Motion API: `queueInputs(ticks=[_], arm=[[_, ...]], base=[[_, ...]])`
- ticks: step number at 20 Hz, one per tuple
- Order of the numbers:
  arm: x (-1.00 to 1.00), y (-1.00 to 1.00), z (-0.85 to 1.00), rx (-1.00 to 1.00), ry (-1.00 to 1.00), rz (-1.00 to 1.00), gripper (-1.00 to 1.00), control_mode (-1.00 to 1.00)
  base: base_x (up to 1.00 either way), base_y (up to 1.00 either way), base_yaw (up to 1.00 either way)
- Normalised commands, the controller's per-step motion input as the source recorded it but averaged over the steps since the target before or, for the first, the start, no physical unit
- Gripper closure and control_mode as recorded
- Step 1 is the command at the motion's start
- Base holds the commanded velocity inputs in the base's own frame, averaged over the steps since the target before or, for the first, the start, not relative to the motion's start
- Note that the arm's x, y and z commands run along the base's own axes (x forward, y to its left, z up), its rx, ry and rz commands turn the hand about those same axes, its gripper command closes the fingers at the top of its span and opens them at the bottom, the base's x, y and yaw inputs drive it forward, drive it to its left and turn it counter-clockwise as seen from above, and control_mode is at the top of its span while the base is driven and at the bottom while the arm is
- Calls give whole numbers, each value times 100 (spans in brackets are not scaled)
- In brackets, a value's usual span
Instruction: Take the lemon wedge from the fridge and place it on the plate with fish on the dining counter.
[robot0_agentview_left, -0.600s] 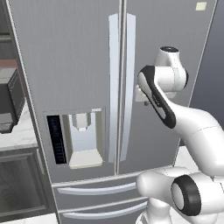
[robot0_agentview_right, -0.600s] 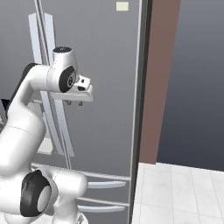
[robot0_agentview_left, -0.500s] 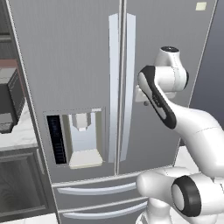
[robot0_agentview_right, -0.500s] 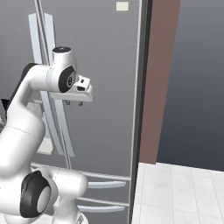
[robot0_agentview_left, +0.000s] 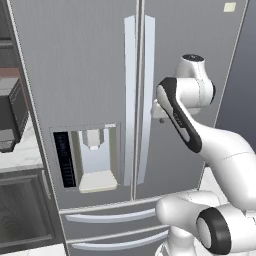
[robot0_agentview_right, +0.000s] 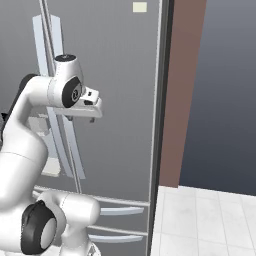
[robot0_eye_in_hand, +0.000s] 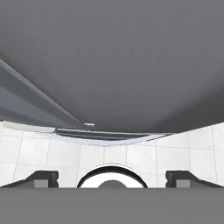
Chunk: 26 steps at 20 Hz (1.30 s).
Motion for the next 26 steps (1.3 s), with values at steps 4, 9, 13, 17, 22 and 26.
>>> queueInputs(ticks=[4,9,13,17,22,26], arm=[[-5,76,0,-4,0,0,-100,-100],[-48,34,-7,0,1,0,-100,-100],[-76,2,-17,0,0,-3,-100,-100],[-10,-54,0,2,0,-6,-100,-100],[0,-43,0,3,0,-4,-100,-100],[0,-3,0,1,0,0,-100,-100]], base=[[0,0,0],[0,0,0],[0,0,0],[0,0,0],[0,0,0],[0,0,0]])
